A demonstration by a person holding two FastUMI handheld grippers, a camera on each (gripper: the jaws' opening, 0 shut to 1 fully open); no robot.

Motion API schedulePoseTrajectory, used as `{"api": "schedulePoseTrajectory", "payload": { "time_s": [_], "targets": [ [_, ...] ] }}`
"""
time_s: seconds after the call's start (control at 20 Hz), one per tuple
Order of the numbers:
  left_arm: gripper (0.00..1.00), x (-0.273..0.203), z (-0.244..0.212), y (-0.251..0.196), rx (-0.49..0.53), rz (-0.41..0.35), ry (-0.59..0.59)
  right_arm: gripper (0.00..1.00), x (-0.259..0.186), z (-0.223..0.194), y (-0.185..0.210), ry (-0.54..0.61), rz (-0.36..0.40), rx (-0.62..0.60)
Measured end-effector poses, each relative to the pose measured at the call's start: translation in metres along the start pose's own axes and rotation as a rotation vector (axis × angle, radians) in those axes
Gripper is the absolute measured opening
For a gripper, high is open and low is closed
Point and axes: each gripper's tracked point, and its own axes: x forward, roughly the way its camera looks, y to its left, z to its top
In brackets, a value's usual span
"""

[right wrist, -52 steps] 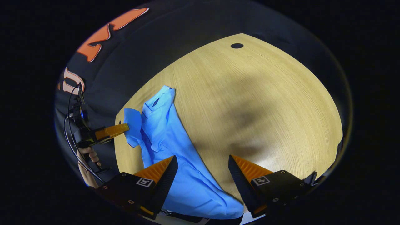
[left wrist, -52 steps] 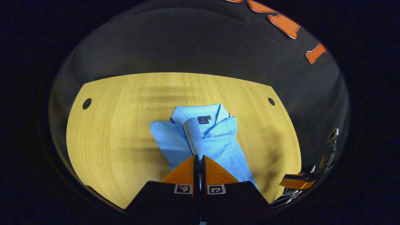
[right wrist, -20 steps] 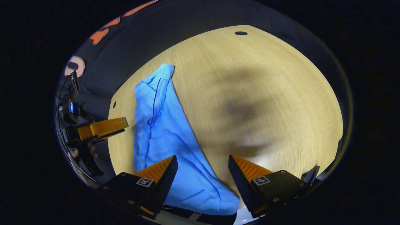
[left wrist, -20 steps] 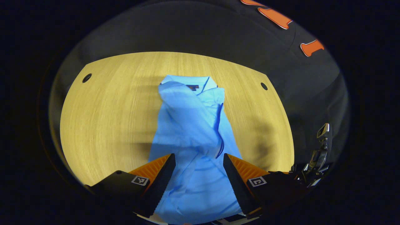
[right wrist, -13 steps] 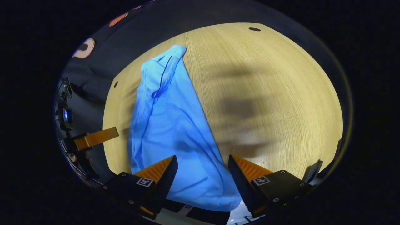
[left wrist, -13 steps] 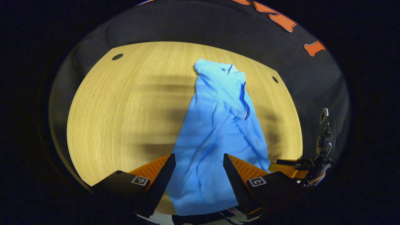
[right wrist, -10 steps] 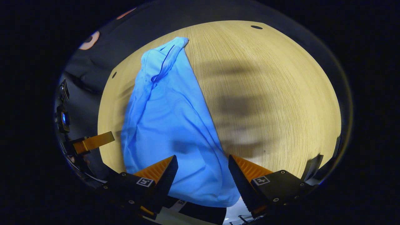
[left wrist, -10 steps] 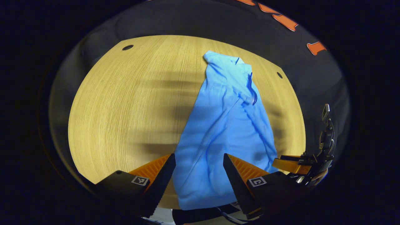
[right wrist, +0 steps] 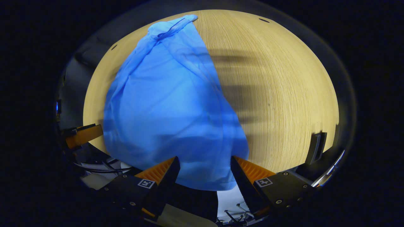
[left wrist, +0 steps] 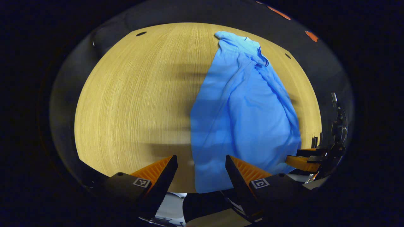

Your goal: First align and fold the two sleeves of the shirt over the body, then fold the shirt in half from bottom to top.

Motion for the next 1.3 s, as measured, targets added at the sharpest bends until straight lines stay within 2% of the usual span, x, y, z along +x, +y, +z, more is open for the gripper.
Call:
{"api": "schedulePoseTrajectory", "payload": {
  "time_s": [0.5,0.65,0.8,1.15,1.25,1.3],
  "targets": [
    [0.99,0.029,-0.022,-0.016,0.005,0.046,0.081,0.97,0.003,-0.008,-0.003,0.013,-0.124,-0.072],
    [0.98,0.030,-0.023,-0.016,0.015,0.073,0.081,0.98,0.003,-0.008,-0.002,0.000,-0.126,-0.075],
    [0.97,0.032,-0.023,-0.020,0.102,0.113,0.096,0.98,0.004,-0.008,-0.001,-0.010,-0.124,-0.102],
    [0.96,0.035,-0.026,-0.018,0.053,0.113,0.094,0.97,0.003,-0.008,-0.002,-0.014,-0.124,-0.118],
    [0.92,0.032,-0.027,-0.020,0.047,0.108,0.089,0.85,0.003,-0.009,-0.002,-0.016,-0.124,-0.124],
    [0.89,0.035,-0.027,-0.020,0.038,0.100,0.079,0.72,0.003,-0.009,-0.002,-0.020,-0.124,-0.125]
  ]
}}
